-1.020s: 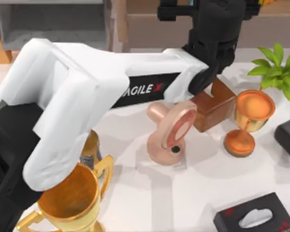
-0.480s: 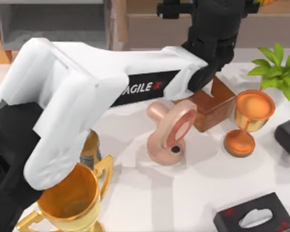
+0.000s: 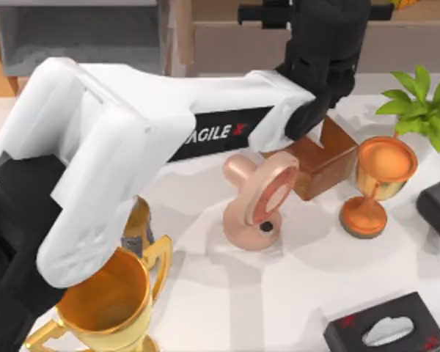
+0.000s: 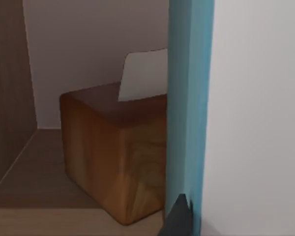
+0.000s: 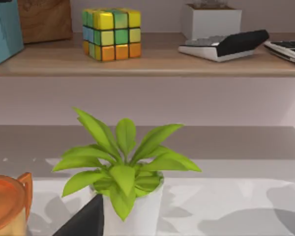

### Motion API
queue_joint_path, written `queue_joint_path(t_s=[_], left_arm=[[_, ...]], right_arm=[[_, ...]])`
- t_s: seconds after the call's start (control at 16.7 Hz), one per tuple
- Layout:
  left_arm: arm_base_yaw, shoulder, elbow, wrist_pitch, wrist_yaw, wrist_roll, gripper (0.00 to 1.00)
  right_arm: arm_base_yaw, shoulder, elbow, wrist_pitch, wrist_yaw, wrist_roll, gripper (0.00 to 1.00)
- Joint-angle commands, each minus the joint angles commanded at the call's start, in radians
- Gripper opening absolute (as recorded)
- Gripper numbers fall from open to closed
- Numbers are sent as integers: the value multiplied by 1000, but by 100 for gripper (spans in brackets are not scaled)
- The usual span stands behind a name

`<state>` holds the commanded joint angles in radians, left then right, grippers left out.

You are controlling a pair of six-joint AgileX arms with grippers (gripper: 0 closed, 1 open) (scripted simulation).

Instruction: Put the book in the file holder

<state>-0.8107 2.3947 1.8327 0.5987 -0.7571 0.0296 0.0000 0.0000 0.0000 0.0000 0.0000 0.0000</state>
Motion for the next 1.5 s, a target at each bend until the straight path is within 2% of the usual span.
queue_joint_path(t_s=[0.06, 0.12, 1.5], left_arm=[[0, 0, 0, 0, 0, 0, 2], [0, 0, 0, 0, 0, 0, 0], [-4, -27, 18, -45, 4, 8, 0]], right_arm=[[0, 0, 0, 0, 0, 0, 100], [0, 0, 0, 0, 0, 0, 100], [0, 0, 0, 0, 0, 0, 100]])
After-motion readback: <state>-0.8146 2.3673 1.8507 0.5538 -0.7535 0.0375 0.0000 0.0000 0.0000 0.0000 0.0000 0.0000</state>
